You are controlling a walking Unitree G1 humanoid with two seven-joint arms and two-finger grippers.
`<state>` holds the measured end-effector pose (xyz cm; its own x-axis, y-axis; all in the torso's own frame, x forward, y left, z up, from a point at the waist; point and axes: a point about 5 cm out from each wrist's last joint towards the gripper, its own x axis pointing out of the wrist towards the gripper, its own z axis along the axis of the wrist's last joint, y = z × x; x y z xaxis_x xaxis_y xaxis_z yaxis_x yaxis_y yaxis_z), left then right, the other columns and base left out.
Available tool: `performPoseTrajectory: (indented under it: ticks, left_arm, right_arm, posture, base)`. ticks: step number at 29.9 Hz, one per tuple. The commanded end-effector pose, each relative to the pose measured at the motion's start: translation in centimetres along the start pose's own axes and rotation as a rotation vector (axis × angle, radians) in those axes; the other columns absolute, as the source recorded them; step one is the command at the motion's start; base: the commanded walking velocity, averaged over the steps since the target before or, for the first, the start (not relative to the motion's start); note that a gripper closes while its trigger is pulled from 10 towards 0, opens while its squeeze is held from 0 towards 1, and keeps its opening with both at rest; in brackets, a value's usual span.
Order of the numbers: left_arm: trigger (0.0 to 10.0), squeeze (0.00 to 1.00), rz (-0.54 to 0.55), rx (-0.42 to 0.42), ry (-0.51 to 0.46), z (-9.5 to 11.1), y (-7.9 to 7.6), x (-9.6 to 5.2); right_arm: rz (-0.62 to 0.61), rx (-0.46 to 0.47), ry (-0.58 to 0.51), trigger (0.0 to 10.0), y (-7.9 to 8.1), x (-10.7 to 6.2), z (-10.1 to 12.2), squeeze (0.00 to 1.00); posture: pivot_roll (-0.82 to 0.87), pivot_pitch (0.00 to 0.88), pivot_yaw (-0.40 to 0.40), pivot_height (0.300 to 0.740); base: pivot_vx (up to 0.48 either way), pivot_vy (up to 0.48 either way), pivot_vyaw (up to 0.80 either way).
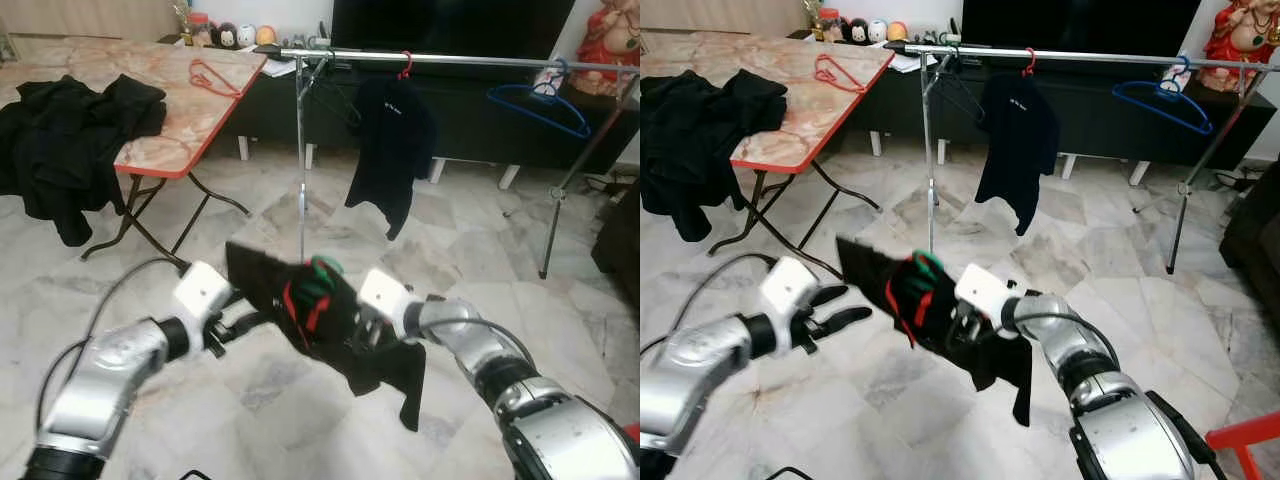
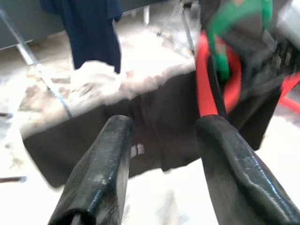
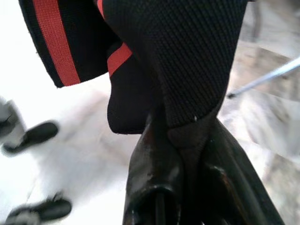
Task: Hang hanger
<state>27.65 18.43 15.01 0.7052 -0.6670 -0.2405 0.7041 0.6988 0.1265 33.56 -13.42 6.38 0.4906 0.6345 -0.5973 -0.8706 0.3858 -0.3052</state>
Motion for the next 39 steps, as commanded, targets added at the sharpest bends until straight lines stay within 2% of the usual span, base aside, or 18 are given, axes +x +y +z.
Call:
performPoseTrajectory:
  ticks: [1,4,9,11,20,23,26,31,32,33,39]
  left_arm:
    - [10.0,1.00,-0.031,-0.009,-0.046,1.0,-0.1,-0.1]
    - [10.0,1.00,-0.059,-0.008,-0.060,1.2,-0.4,0.0]
    - [10.0,1.00,-0.169,-0.020,-0.015,0.4,-1.6,0.3]
    - [10.0,1.00,-0.191,-0.013,0.027,-0.2,-1.4,0.1]
    - [10.0,1.00,-0.177,-0.014,0.047,-0.3,0.3,-0.9]
    - [10.0,1.00,-0.235,-0.030,0.079,-0.7,0.2,-1.4]
    - [10.0,1.00,-0.247,-0.025,0.091,-0.8,0.3,-1.5]
    - [10.0,1.00,-0.325,-0.013,0.097,-0.9,-0.9,-0.5]
    - [10.0,0.24,-0.331,-0.004,0.102,-1.1,-1.0,-0.3]
    - [10.0,0.00,-0.339,-0.001,0.113,-1.3,-1.2,-0.1]
    - [10.0,0.00,-0.370,0.000,0.128,-1.8,-2.1,1.2]
  right_arm:
    - [0.033,-0.055,-0.013,0.0,-0.2,-0.5,0.1,0.00]
    - [0.099,-0.074,-0.013,0.0,0.2,-0.8,-0.4,0.00]
    - [0.153,-0.121,-0.051,0.0,0.1,-1.5,-0.2,0.00]
    - [0.188,-0.141,-0.082,0.0,0.1,-1.7,0.1,0.00]
    - [0.257,-0.182,-0.139,0.0,0.3,-2.4,0.3,0.00]
    - [0.274,-0.189,-0.145,0.0,0.5,-2.6,0.2,0.00]
    - [0.284,-0.195,-0.148,0.0,0.6,-2.6,0.1,0.00]
    - [0.318,-0.212,-0.179,0.0,0.9,-2.4,0.6,0.00]
    - [0.318,-0.215,-0.181,0.0,0.9,-2.4,0.7,0.00]
    - [0.318,-0.218,-0.184,0.0,0.9,-2.4,0.8,0.00]
    - [0.329,-0.242,-0.201,0.0,0.8,-2.3,1.5,0.00]
  posture:
    - [0.09,0.000,-0.062,0.740]
    - [0.09,0.000,-0.061,0.740]
    - [0.08,0.000,-0.058,0.740]
    - [0.07,0.000,-0.057,0.740]
    - [0.08,0.000,-0.036,0.740]
    - [0.07,0.000,-0.035,0.740]
    - [0.07,0.000,-0.032,0.740]
    - [0.07,0.000,-0.030,0.740]
    - [0.07,0.000,-0.030,0.740]
    - [0.07,0.000,-0.030,0.740]
    - [0.07,0.000,-0.029,0.740]
  base:
    - [0.000,0.000,0.00]
    - [0.000,0.000,0.00]
    - [0.000,0.000,0.00]
    - [0.000,0.000,0.00]
    - [0.000,0.000,0.00]
    - [0.000,0.000,0.00]
    - [0.000,0.000,0.00]
    - [0.000,0.000,0.00]
    - [0.000,0.000,0.00]
    - [0.000,0.000,0.00]
    - [0.000,0.000,0.00]
